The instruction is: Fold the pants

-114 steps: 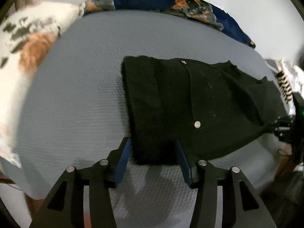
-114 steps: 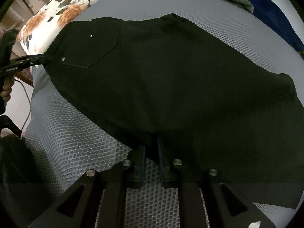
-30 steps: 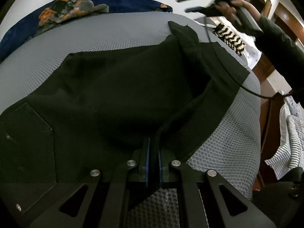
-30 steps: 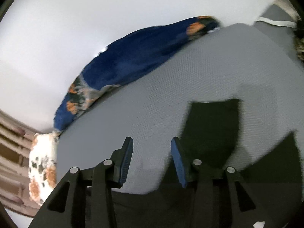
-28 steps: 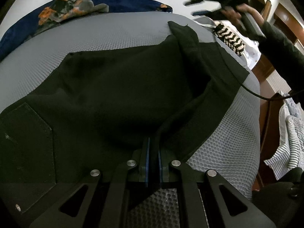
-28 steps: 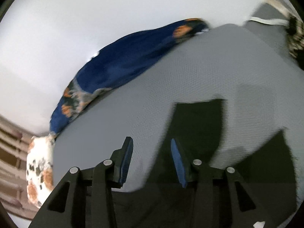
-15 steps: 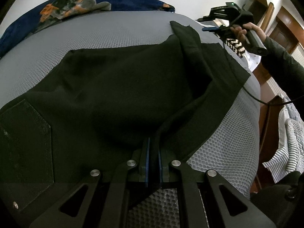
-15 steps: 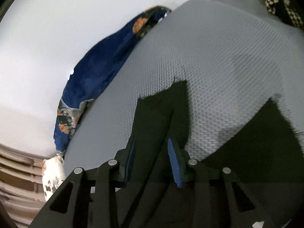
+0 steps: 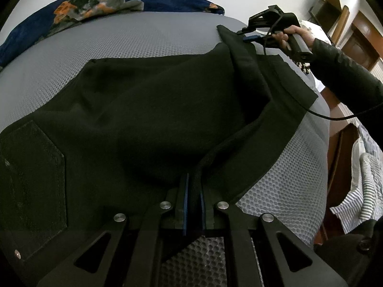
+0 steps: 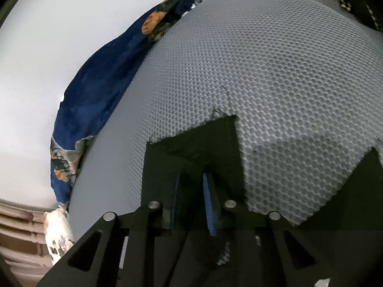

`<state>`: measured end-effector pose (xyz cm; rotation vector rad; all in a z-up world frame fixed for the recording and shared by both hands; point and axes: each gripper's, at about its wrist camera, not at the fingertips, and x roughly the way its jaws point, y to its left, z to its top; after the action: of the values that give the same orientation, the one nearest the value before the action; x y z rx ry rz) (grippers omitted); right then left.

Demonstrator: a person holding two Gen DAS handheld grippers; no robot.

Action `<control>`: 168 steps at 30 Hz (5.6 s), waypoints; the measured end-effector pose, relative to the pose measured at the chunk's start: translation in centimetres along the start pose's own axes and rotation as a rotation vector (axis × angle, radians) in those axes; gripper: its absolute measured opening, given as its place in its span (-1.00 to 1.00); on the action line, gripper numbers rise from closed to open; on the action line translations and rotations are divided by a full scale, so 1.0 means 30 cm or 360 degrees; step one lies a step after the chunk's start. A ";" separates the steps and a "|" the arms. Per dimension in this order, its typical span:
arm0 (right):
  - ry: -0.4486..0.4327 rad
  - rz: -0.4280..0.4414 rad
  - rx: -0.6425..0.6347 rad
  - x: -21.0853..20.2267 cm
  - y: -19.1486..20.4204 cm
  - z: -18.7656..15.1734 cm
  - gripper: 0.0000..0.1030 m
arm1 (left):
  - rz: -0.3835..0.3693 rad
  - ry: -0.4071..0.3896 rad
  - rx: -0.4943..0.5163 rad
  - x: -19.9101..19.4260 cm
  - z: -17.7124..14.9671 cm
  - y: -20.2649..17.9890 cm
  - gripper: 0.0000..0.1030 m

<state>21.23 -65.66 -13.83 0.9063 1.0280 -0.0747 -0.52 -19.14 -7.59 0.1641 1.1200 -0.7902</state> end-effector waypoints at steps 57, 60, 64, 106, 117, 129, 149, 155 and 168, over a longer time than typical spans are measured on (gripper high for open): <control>-0.0490 -0.0705 0.0074 -0.665 -0.432 -0.469 -0.45 | 0.0082 -0.0083 0.0203 -0.083 0.013 -0.087 0.30; -0.0466 -0.0689 -0.0102 -0.631 -0.300 -0.463 -0.43 | 0.0090 -0.0166 0.0148 -0.137 0.024 -0.050 0.36; -0.0321 -0.0559 -0.0397 -0.513 -0.087 -0.491 -0.43 | 0.0163 -0.0226 0.0005 -0.182 0.030 0.037 0.37; 0.0607 0.0109 -0.1517 0.378 0.941 -0.955 -0.81 | 0.0501 -0.0352 -0.0497 -0.301 -0.192 0.468 0.37; 0.0268 0.0123 -0.1370 0.194 0.917 -0.915 -0.31 | 0.0527 -0.0349 -0.0446 -0.341 -0.159 0.435 0.37; -0.0139 -0.0322 -0.1277 -0.119 0.524 -0.819 -0.15 | 0.0279 -0.0452 -0.0164 -0.249 0.098 0.259 0.37; -0.0307 -0.0543 -0.0969 -0.073 0.239 -0.642 -0.18 | 0.0396 -0.0308 -0.0304 0.056 0.366 0.379 0.29; -0.0429 -0.0703 -0.0771 -0.159 0.055 -0.508 -0.11 | 0.0368 -0.0325 -0.0346 0.051 0.362 0.412 0.30; -0.0529 -0.0691 -0.0694 -0.194 -0.038 -0.476 0.10 | 0.0437 -0.0371 -0.0317 -0.082 0.269 0.289 0.30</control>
<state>7.45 -58.69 -12.96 0.2520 0.8656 -0.3404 10.52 -15.66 -4.07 0.0546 0.9244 -0.4374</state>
